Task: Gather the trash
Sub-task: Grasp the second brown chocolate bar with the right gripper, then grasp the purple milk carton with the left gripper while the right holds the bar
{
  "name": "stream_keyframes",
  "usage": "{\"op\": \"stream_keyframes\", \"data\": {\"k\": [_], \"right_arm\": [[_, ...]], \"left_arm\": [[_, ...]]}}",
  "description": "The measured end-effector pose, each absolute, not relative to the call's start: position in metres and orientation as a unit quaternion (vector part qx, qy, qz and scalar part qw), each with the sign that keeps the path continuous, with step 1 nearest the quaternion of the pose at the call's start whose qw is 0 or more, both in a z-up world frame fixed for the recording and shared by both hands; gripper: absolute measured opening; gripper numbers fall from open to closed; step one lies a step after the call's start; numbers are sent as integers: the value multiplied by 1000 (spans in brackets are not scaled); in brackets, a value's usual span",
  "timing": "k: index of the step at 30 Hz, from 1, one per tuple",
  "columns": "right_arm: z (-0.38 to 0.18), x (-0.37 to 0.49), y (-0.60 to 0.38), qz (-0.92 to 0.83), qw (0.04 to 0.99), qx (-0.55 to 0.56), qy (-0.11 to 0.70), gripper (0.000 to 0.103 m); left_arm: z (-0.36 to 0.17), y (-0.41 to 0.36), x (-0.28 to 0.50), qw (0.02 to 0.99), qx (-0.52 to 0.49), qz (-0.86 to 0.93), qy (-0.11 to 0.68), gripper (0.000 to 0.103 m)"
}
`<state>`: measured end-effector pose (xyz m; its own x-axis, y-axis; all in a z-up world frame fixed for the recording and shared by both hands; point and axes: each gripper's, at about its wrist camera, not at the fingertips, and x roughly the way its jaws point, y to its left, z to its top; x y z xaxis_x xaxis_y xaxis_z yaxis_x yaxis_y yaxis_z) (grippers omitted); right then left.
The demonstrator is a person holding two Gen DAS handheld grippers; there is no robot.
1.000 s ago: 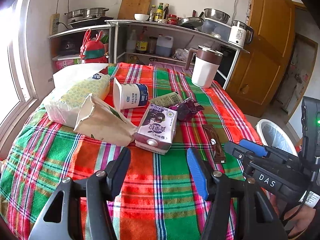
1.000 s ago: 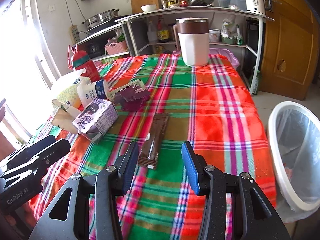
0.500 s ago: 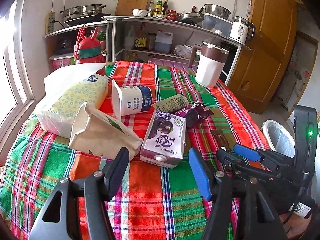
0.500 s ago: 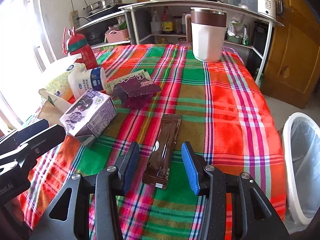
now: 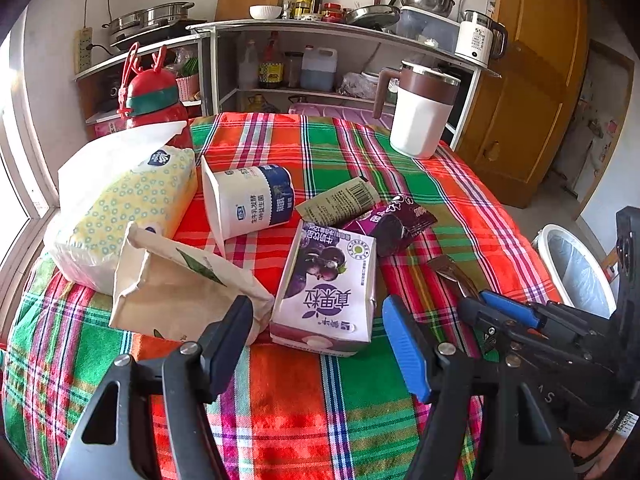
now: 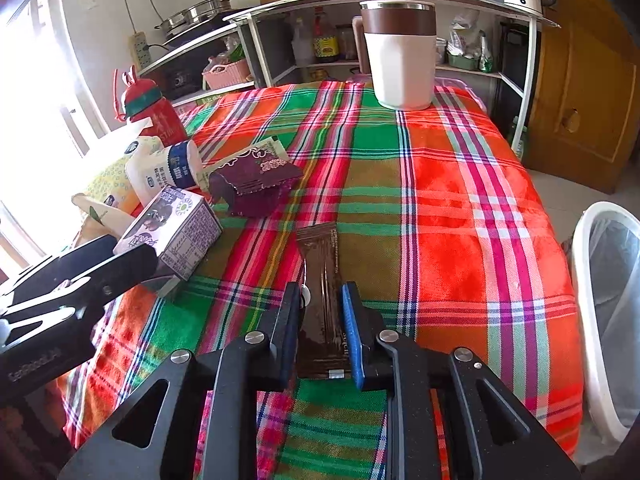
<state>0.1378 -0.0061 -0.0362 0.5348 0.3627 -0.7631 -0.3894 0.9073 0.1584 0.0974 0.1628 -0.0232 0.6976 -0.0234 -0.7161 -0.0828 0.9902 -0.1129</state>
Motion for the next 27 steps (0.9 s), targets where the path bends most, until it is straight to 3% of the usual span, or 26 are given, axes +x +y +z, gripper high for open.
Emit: {"op": "stream_keyframes", "data": {"k": [17, 21, 27], "right_arm": [[-28, 132, -23, 211, 883, 9, 420, 21], [-27, 130, -27, 211, 884, 14, 417, 21], [-25, 129, -33, 210, 885, 21, 414, 21]], "left_arm": [[-35, 152, 118, 913, -52, 12, 405, 69], [-35, 149, 118, 912, -45, 15, 407, 59], [-33, 147, 113, 913, -48, 15, 404, 58]]}}
